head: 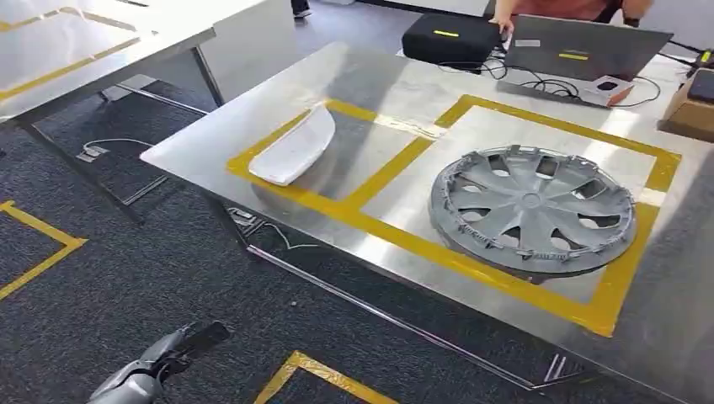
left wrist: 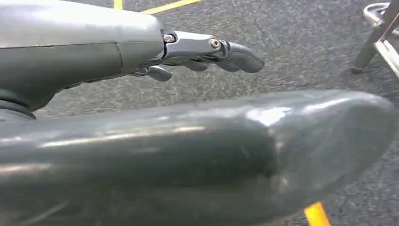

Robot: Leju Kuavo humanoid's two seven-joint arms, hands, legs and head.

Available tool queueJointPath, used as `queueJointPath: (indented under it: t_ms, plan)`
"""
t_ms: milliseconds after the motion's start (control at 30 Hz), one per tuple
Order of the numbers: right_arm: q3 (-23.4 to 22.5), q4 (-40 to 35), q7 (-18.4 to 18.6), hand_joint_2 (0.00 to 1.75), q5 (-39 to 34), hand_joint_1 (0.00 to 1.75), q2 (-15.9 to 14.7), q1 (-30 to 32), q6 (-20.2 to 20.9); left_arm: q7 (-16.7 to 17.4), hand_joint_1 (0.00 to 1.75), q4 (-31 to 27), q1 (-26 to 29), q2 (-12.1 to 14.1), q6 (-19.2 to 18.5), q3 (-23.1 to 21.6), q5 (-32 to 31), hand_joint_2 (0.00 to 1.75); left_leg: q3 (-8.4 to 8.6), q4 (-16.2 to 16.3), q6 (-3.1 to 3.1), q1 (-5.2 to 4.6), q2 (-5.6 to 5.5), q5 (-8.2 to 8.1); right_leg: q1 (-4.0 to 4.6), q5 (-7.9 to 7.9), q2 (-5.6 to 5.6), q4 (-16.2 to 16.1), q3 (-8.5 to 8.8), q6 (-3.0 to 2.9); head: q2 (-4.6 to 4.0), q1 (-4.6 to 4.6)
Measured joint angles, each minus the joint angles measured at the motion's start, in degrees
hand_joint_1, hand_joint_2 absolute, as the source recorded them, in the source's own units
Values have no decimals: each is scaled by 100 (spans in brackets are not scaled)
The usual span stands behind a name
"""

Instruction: Take the parts from the cabinet and place them on the table.

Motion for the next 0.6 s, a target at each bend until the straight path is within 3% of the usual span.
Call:
queueJointPath:
  t_ms: [67,100,133,167,233,267,300,333,400,433,467,500,533,600]
  plan:
    - [0,2,-4,0,0,0,-2,6,0,0,0,2,27,-4,0,4,0,0,-69,13,78,-49,-3,76,-38,151,-4,-105,6,72,-2,2]
    - [0,4,-4,0,-2,0,-2,26,0,0,0,2,48,-7,0,6,0,0,-150,-24,131,-23,13,165,-42,213,6,-125,-7,104,-2,-7]
    - [2,9,-29,0,-7,0,-4,47,0,0,0,2,40,-4,0,4,-2,0,-213,-18,173,-16,29,232,-57,11,-8,-53,-91,133,0,9]
    - [4,9,-24,0,-9,0,-4,61,0,0,0,2,44,-4,2,6,-4,0,-285,-18,229,-17,29,301,-56,-393,-10,222,-170,158,-2,33]
    - [13,9,26,0,-9,0,-4,64,4,0,0,2,54,-7,2,6,-4,0,-428,-13,251,-31,30,425,-57,-1063,-9,1082,-340,189,-2,72]
    - [20,9,26,0,-13,0,-4,61,4,0,0,2,60,-9,2,6,-4,0,-509,-7,249,-40,32,485,-56,-1235,-10,1469,-402,195,-2,83]
    - [26,9,24,0,-15,0,-4,59,2,0,0,2,64,-9,2,6,-4,0,-613,-1,244,-49,35,560,-53,-1242,-9,1741,-384,195,-2,74]
    - [31,9,26,0,-17,0,-4,59,2,0,0,4,65,-11,2,9,-4,0,-694,3,238,-52,38,621,-52,-1098,-10,1701,-229,184,-2,79]
    - [39,9,41,0,-17,0,-7,60,2,0,0,4,65,-15,2,9,-4,0,-808,9,215,-53,36,714,-40,-760,-11,1023,375,144,-2,77]
    - [42,9,52,0,-17,0,-9,53,2,0,0,2,64,-17,2,11,-4,0,-825,16,195,-50,33,756,-28,-716,-13,412,820,108,-2,81]
    - [42,9,52,0,-17,0,-18,31,2,0,0,2,68,-22,2,11,-2,0,-869,16,163,-64,37,783,-5,-886,-19,-22,1097,81,-2,81]
    - [44,9,52,0,-17,0,-20,18,2,-2,0,2,67,-20,4,13,-2,0,-898,37,127,-66,39,842,0,-945,-18,-283,1251,61,-2,59]
    - [44,9,33,0,-17,0,-20,16,2,-2,0,2,60,-20,7,13,0,0,-920,36,95,-58,46,886,19,-950,-7,-284,1214,48,-2,74]
    - [44,9,-9,0,-24,0,-20,29,4,-2,0,4,67,-31,4,13,0,0,-935,-2,25,-48,46,972,29,-878,-9,-298,1141,-34,-2,72]
